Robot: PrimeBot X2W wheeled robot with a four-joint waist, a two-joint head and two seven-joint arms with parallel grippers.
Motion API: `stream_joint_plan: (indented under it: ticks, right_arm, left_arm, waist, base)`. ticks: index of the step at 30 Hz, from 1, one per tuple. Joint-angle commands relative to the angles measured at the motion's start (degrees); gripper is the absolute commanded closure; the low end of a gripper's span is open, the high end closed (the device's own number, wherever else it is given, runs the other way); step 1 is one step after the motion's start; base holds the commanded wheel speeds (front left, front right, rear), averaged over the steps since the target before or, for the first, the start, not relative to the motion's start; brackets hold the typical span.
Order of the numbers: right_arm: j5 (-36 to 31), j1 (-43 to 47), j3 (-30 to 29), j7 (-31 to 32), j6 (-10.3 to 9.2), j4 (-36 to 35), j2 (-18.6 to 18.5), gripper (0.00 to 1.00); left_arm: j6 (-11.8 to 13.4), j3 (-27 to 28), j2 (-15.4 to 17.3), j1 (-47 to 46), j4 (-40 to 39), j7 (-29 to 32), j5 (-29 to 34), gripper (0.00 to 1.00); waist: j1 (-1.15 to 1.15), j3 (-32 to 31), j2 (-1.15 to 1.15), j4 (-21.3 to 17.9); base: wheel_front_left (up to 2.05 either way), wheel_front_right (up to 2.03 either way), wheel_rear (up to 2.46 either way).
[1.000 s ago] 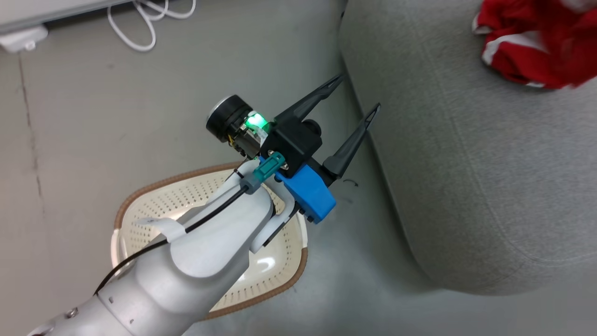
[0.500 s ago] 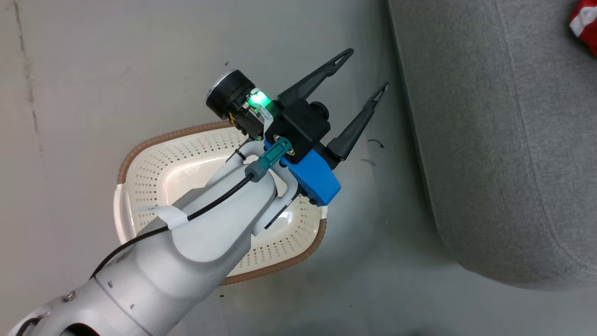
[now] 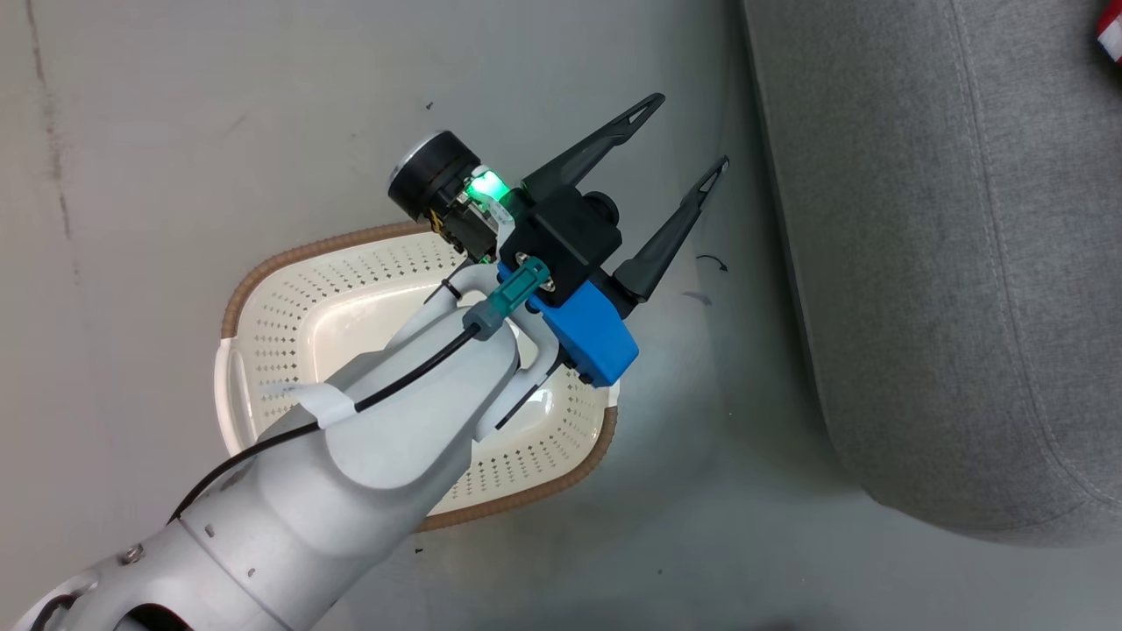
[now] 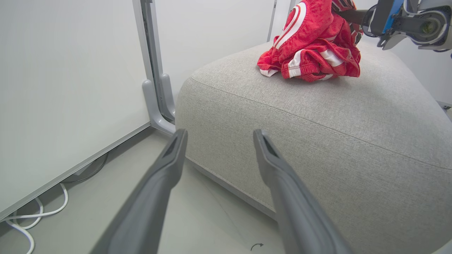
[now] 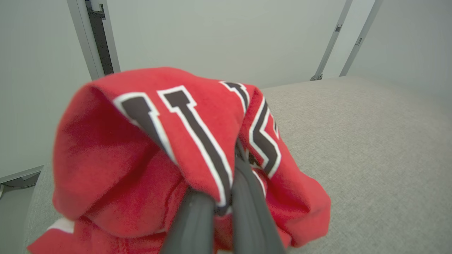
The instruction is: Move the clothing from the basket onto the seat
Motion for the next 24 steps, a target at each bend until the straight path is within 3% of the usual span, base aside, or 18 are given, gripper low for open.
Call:
stream_joint_plan:
  ticks: [1, 3, 14, 24]
  right_arm:
    - [-0.43, 0.80, 0.14, -0.19, 0.02, 0.31, 0.50, 1.00]
    - [-0.85, 1.72, 0.15, -0.19, 0.03, -0.46, 1.00, 0.00]
    - [-4.74, 15.92, 2.18, -0.19, 0.03, -11.42, 5.30, 0.00]
    - [-3.88, 29.38, 9.28, -0.19, 0.03, -26.49, 10.96, 0.00]
  left_arm:
    - [-0.06, -0.12, -0.04, -0.44, 0.29, -0.30, -0.15, 0.00]
    - [-0.11, -0.16, -0.09, 0.08, 0.60, -0.52, -0.33, 0.00]
    - [0.30, 1.15, -0.39, 5.86, 1.72, -1.45, -2.27, 0.00]
    - [1.76, 6.83, 1.25, 14.37, -1.33, -1.60, -2.82, 0.00]
  waist:
    - [-0.01, -0.74, 0.00, -0.21]
    - [-0.01, -1.85, 0.00, -0.44]
    - [-0.01, -11.48, 0.00, -1.17]
    - [-0.01, -20.24, 0.00, 0.75]
  base:
    - [0.00, 0.00, 0.00]
    - [0.00, 0.00, 0.00]
    - [0.00, 0.00, 0.00]
    - [0.00, 0.00, 0.00]
